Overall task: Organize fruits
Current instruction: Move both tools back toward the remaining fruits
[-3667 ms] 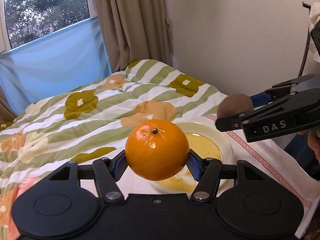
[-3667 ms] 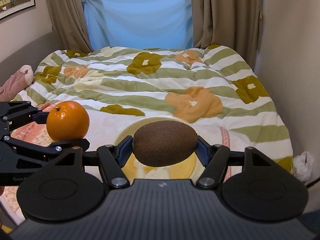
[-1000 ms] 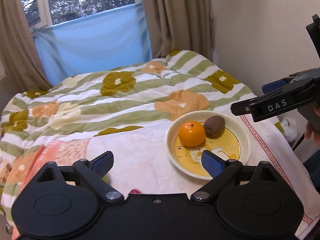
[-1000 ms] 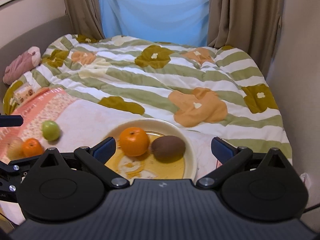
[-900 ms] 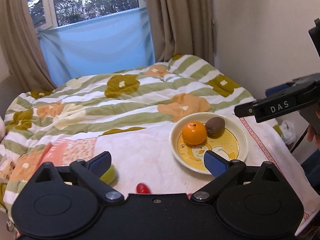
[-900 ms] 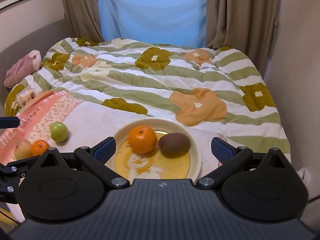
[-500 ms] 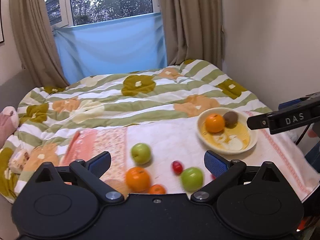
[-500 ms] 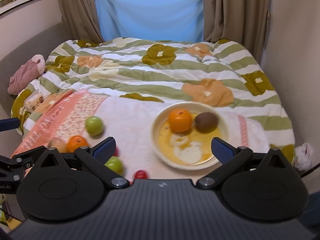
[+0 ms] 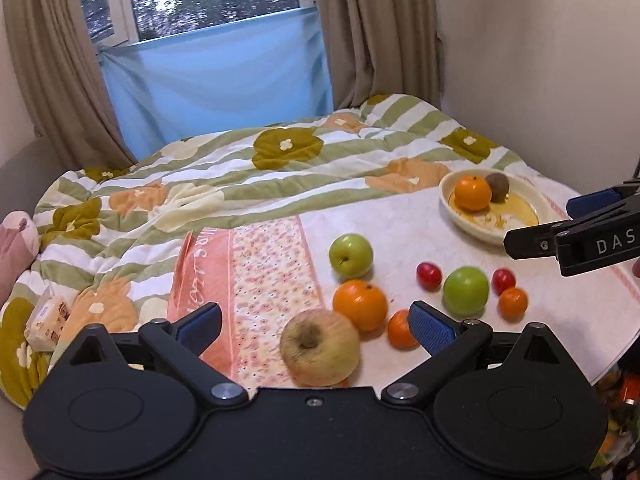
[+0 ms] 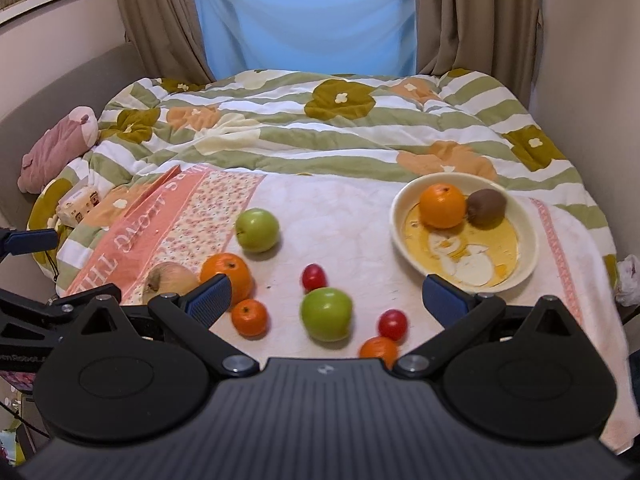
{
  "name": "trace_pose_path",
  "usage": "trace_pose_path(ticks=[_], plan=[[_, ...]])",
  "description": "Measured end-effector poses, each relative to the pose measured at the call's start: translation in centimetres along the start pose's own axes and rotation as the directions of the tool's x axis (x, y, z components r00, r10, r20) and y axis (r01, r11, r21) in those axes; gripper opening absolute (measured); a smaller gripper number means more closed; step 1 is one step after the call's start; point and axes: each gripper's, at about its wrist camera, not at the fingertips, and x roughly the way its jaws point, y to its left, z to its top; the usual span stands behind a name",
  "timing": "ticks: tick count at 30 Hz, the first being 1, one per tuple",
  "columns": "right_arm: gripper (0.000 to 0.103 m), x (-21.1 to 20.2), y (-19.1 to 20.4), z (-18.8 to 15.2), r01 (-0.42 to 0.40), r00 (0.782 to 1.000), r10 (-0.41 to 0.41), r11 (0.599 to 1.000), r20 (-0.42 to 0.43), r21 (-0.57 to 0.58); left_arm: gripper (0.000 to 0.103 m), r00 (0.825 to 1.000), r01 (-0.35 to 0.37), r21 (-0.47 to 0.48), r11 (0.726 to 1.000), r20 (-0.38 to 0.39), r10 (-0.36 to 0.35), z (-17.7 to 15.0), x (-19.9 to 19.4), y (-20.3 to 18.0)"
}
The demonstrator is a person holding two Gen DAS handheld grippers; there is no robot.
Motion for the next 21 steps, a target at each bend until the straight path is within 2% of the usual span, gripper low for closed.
trace_pose_path(ticks=[11, 17, 21], plan=[[0.103, 3.9, 4.0, -2.5, -0.012, 1.000, 0.011, 0.999, -0.020, -0.030, 0.101, 0.997, 0.075, 0.133, 0.988, -0.025, -0.072, -1.9, 4.6, 2.0], [0.103, 6.4, 5.1, -3.5, -0.024, 0.999, 0.023, 0.999, -0.037, -0.024, 0.101, 0.990, 0.137, 0.203, 0.969, -0.069, -0.126, -2.8, 7.9, 2.1], [0.103, 8.0, 5.0, -3.7, -0.025, 0.998, 0.024, 1.000, -0.053, -0.013, 0.100, 0.981, 0.179, 0.214, 0.960, -0.113, -0.158, -3.3, 9.8, 2.0]])
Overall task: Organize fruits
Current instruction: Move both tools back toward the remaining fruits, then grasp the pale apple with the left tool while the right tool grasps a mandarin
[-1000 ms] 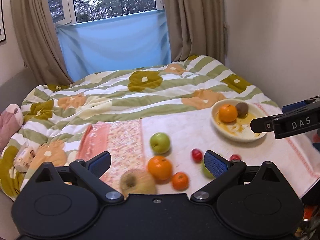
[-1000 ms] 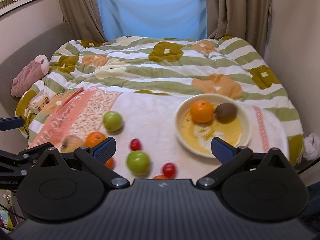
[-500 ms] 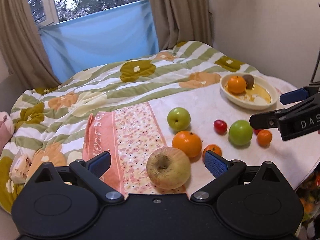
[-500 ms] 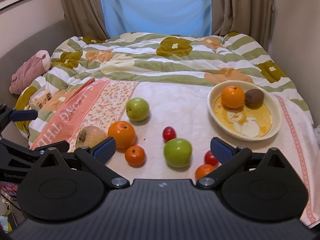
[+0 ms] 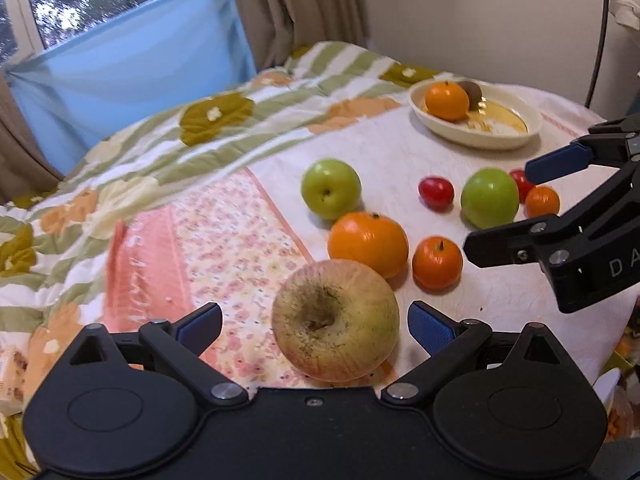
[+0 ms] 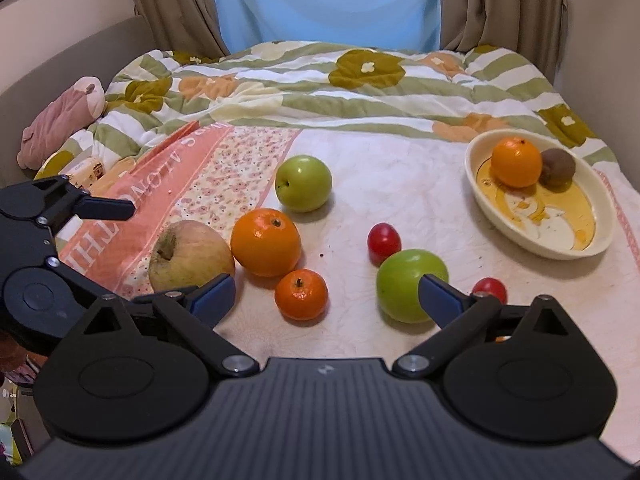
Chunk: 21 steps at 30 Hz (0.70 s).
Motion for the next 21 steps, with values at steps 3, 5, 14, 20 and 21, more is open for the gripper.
trace_pose_path(ticks=[3, 5, 14, 20, 21], plan=[[0.103, 1.1, 0.0, -0.2, -0.005, 1.000, 0.005, 1.000, -0.019, 0.010, 0.100, 1.000, 0.024, 0.001, 1.000, -0.015, -0.024, 0.0, 0.9, 0.2], [0.103, 1.7, 0.1, -0.2, -0.006, 1.000, 0.006, 1.000, -0.023, 0.012, 0.097, 0.999, 0.037, 0.005, 0.999, -0.020, -0.037, 0.0, 1.4, 0.2], [0.097, 3.1, 0.5, -0.2, -0.009, 0.999, 0.010, 1.000, -0.052, 0.002, 0.080, 0.992, 0.116, 0.003, 0.993, -0.043, -0.116, 0.3, 2.8, 0.4], [0.093, 3.6, 0.8, -0.1, -0.017, 0.998, 0.016, 1.000, -0.062, -0.006, 0.080, 0.993, 0.113, -0.022, 0.993, -0.036, -0.113, 0.2, 2.7, 0.5], [0.093, 3.7, 0.8, -0.1, -0.017, 0.998, 0.017, 1.000, -0.063, -0.008, 0.080, 0.993, 0.112, -0.027, 0.993, -0.036, -0.113, 0.1, 2.6, 0.6]])
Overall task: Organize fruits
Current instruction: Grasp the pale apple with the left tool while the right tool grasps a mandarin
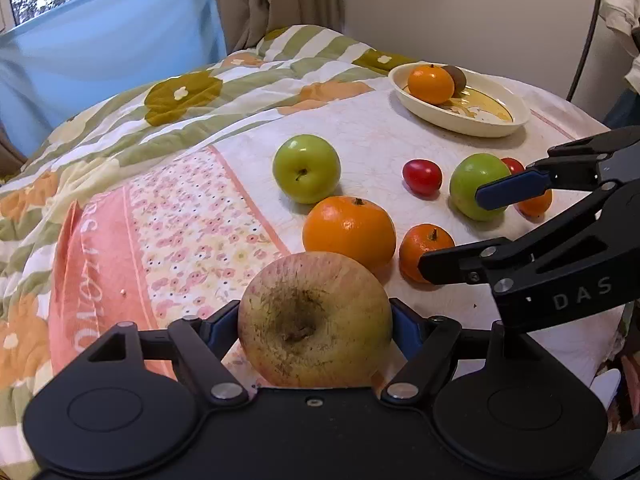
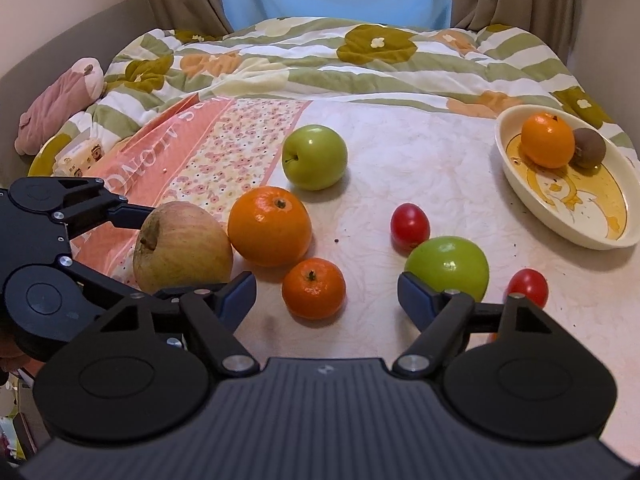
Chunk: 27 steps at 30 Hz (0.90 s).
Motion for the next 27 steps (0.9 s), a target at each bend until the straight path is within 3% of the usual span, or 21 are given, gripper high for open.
trace_pose_path(ticks=[16, 20, 27], plan=[[0.070, 2.7, 0.4, -0.4, -0.025, 0.999, 0.024, 0.999, -0.038, -0.030, 0.080, 0.999, -0.030, -0.031, 0.999, -0.011, 0.030, -0.9, -1.0, 0.2], [0.055, 3.0, 0.4, -0.5, -0.032, 0.999, 0.030, 0.999, -0.045, -0.035, 0.080, 0.999, -0.038, -0.041, 0.998, -0.013, 0.038, -1.1, -1.3, 0.2], [0.055, 2.6, 0.3, -0.5, -0.041, 0.999, 0.039, 0.998, -0.035, -0.040, 0.080, 0.998, -0.062, -0.056, 0.997, -0.016, 0.061, -1.3, -1.8, 0.1]])
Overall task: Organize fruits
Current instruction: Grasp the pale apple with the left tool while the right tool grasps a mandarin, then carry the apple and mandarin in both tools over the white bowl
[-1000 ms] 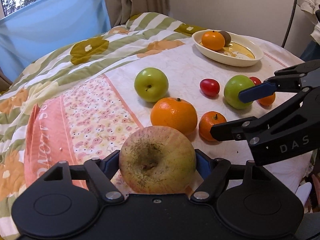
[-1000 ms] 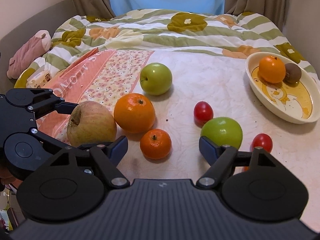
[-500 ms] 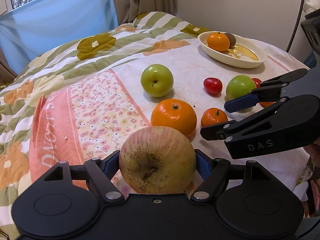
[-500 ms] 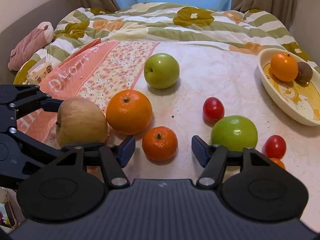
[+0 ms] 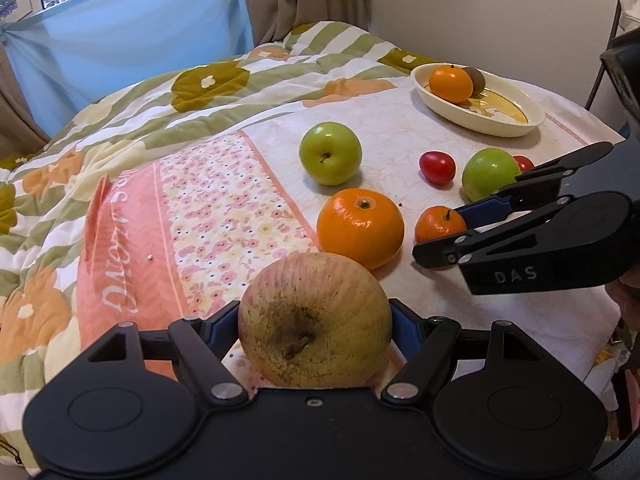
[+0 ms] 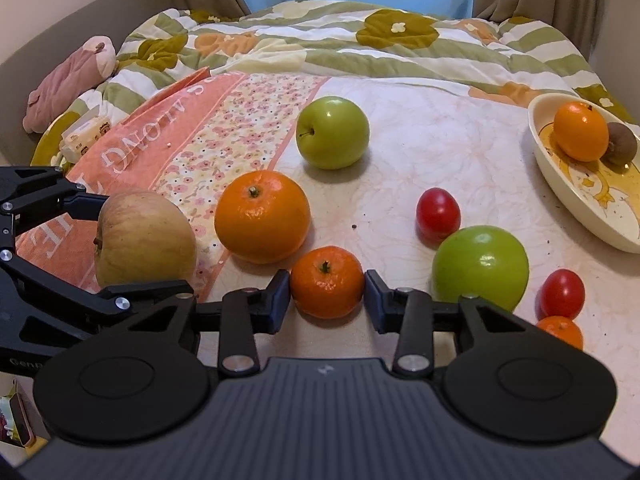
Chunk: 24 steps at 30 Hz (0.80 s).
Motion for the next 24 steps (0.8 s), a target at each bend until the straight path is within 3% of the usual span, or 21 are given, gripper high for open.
trace_pose_path(ticks=[13, 24], plan=[[0.054, -3.8, -1.1, 0.7, -0.025, 0.999, 0.025, 1.000, 0.041, 0.004, 0.080, 0.998, -0.044, -0.030, 0.999, 0.038, 0.045, 1.6, -2.9, -1.8], [0.054, -10.5, -5.8, 2.3, -0.020, 0.993, 0.018, 1.000, 0.113, 0.014, 0.080, 0.994, -0.061, -0.055, 0.997, 0.084, 0.066, 6.9, -6.2, -6.6]])
